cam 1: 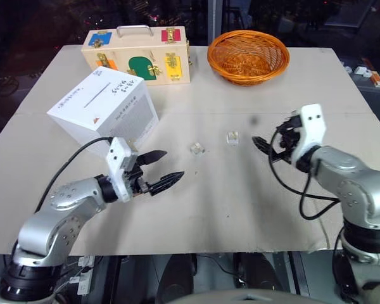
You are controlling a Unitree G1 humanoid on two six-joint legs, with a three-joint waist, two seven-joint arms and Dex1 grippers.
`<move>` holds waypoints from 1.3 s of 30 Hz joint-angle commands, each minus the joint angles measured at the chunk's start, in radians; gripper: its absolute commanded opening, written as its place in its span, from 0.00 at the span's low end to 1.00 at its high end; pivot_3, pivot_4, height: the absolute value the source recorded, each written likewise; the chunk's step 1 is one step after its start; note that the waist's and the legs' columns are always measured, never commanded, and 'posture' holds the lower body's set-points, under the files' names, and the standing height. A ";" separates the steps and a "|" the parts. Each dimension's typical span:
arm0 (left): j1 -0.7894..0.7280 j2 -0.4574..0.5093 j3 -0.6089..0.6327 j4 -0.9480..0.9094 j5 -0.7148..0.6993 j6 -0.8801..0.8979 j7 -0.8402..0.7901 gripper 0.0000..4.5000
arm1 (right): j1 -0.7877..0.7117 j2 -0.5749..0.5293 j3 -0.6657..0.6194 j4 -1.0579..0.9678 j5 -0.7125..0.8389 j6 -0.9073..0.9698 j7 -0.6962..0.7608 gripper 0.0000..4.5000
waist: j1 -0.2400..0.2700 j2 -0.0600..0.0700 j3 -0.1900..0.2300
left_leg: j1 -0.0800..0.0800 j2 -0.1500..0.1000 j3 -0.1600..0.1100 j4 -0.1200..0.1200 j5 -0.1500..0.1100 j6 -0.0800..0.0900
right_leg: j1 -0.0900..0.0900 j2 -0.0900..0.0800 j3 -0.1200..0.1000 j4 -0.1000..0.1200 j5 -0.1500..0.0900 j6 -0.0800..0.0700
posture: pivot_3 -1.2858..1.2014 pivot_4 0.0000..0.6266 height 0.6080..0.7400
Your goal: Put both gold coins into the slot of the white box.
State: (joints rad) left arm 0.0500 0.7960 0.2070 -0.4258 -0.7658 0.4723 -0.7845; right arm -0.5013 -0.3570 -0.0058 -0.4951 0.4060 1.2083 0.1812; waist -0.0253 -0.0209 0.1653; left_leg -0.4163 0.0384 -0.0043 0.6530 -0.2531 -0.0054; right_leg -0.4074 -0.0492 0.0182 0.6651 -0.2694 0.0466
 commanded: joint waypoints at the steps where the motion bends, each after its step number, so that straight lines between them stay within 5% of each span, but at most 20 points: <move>1: 0.030 0.000 0.067 -0.037 0.011 -0.033 -0.029 1.00 | -0.065 0.034 0.070 0.055 -0.057 -0.050 -0.031 0.81 | 0.002 0.000 0.000 | 0.000 0.000 0.000 0.000 0.000 0.000 | 0.000 0.000 0.000 0.001 0.000 0.000 | 0.52 0.24 0.90; 6: 0.049 -0.017 0.095 -0.036 0.021 -0.040 -0.037 1.00 | -0.134 0.109 0.143 0.177 -0.115 -0.096 -0.052 0.81 | 0.006 0.000 0.000 | 0.001 0.000 0.000 0.000 0.000 0.000 | 0.000 0.001 0.000 0.003 0.000 0.000 | 0.52 0.24 0.90; 10: 0.089 -0.026 0.123 -0.038 0.028 -0.054 -0.056 1.00 | -0.177 0.148 0.172 0.254 -0.158 -0.119 -0.062 0.41 | 0.005 0.000 0.000 | 0.001 0.000 0.001 0.000 0.000 0.000 | -0.001 0.000 0.000 0.003 0.000 0.000 | 0.52 0.24 0.90; 34: 0.039 -0.046 0.104 -0.023 0.068 -0.032 -0.073 1.00 | -0.239 0.228 0.204 0.410 -0.275 -0.153 -0.037 0.41 | 0.001 0.000 0.000 | 0.001 0.000 0.001 0.001 0.000 0.000 | -0.003 0.001 0.001 0.009 0.000 0.000 | 0.52 0.24 0.90; 39: 0.017 -0.046 0.099 -0.064 0.050 0.014 -0.040 1.00 | -0.227 0.237 0.203 0.437 -0.290 -0.161 -0.036 0.02 | -0.007 0.000 0.000 | 0.001 0.000 0.001 0.002 0.000 0.000 | -0.003 0.000 0.001 0.009 0.000 0.000 | 0.52 0.24 0.90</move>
State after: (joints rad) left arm 0.0794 0.7495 0.3030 -0.4481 -0.6971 0.4765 -0.8355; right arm -0.7275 -0.1266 0.1982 -0.0501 0.1242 1.0623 0.1453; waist -0.0326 -0.0206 0.1654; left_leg -0.4149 0.0384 -0.0034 0.6546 -0.2530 -0.0054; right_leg -0.4101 -0.0488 0.0194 0.6745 -0.2694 0.0463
